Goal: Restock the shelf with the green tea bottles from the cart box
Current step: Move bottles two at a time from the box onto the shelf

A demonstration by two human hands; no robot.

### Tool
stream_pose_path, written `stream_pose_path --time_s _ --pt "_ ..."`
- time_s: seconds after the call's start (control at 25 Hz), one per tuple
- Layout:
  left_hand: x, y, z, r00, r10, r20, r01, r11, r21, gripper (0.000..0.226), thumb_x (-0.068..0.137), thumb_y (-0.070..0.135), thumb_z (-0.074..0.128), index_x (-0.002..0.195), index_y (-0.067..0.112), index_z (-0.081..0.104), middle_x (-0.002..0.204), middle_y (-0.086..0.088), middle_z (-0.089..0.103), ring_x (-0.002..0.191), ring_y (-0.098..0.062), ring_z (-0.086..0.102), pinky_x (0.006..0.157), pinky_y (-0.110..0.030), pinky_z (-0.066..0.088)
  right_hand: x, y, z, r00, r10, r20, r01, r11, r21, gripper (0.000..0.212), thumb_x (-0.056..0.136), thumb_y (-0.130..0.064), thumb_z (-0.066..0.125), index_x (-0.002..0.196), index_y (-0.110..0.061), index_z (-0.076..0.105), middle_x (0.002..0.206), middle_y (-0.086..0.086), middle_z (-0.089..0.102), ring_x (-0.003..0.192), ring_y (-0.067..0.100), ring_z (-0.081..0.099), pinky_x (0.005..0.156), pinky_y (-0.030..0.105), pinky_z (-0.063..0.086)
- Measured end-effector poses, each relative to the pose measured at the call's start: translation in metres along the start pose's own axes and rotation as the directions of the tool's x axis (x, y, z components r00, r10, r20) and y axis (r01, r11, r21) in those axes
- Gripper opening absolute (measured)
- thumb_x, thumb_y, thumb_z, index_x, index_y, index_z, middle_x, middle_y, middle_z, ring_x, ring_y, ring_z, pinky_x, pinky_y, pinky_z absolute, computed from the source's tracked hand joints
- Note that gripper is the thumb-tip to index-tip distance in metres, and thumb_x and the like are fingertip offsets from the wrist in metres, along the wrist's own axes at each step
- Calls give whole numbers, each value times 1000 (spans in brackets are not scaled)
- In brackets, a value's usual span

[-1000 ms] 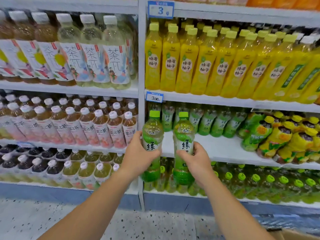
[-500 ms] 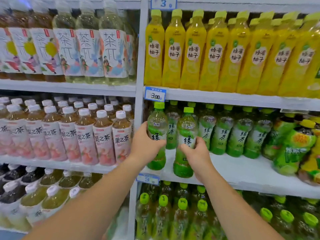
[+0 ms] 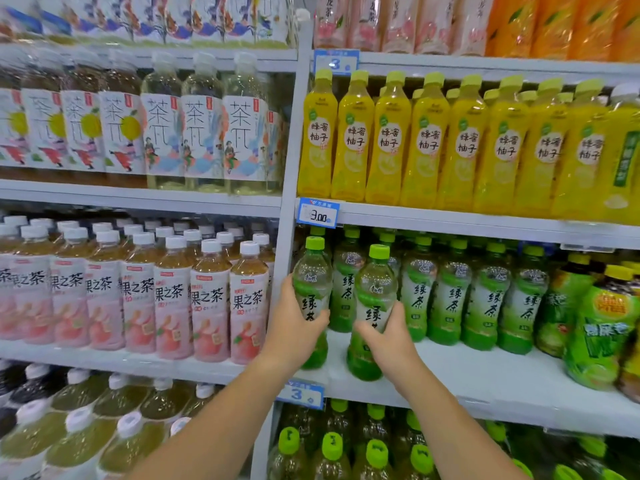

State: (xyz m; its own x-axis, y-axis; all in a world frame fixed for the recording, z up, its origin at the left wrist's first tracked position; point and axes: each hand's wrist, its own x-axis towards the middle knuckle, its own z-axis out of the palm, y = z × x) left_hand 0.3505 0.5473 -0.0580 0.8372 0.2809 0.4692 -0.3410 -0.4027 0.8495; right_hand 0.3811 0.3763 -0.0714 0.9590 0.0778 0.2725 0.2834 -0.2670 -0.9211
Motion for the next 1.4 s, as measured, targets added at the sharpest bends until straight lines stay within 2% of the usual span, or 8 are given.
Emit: stream_pose_path --time_s 0.16,0.32,0.56,0.8,0.88,1.08,1.28,1.4 --pt "-19 -24 9 998 -43 53 30 973 230 88 84 18 76 155 22 24 140 5 53 128 -12 54 104 -29 47 -9 17 -9 997 -58 58 74 940 -334 53 92 -44 64 136 -29 38 127 -4 41 120 13 41 105 33 37" --pt "-24 -34 22 998 -57 5 50 912 407 87 98 30 61 159 8 4 156 -9 32 137 -21 45 103 -29 43 -10 27 -5 992 -125 6 120 941 -317 53 91 -41 67 137 -28 44 124 -14 54 116 9 53 101 30 45" --pt "-10 -50 41 983 -139 -123 177 904 389 52 97 30 59 138 11 32 129 -11 60 114 -23 62 94 -39 54 6 30 11 995 -61 -73 42 971 -234 39 89 -38 72 117 -29 46 103 -17 58 97 5 58 71 14 41" --pt "5 -58 50 976 -174 -129 216 818 532 53 102 45 41 138 8 32 133 -13 56 118 -27 60 97 -38 51 21 36 20 996 -66 -57 51 973 -226 37 89 -48 69 113 -35 44 100 -21 57 89 -11 52 69 13 42" --pt "11 -60 51 971 -209 -113 237 815 529 54 102 44 43 140 7 32 137 -15 52 123 -29 57 101 -41 49 25 37 22 998 -59 -37 49 971 -234 39 88 -54 67 114 -34 46 103 -21 58 93 -7 54 73 16 44" --pt "20 -66 51 973 -211 -97 230 827 513 55 102 41 46 141 6 33 142 -16 47 129 -31 50 107 -41 44 32 43 31 998 -40 -51 24 958 -285 86 82 -75 54 152 -27 38 147 -5 52 131 16 51 103 38 47" --pt "15 -79 56 982 -117 -149 181 809 559 77 101 45 42 155 4 6 157 -20 29 144 -33 34 115 -44 36 37 45 36 994 -35 -99 -7 917 -399 87 84 -79 44 153 -26 36 143 -3 55 126 20 54 95 39 50" --pt "14 -80 57 986 -91 -141 151 847 510 72 101 41 45 153 10 7 153 -16 37 139 -31 41 111 -43 41 35 46 37 994 -38 -100 -10 899 -439 86 83 -81 42 151 -28 36 136 -6 58 122 19 56 91 38 51"
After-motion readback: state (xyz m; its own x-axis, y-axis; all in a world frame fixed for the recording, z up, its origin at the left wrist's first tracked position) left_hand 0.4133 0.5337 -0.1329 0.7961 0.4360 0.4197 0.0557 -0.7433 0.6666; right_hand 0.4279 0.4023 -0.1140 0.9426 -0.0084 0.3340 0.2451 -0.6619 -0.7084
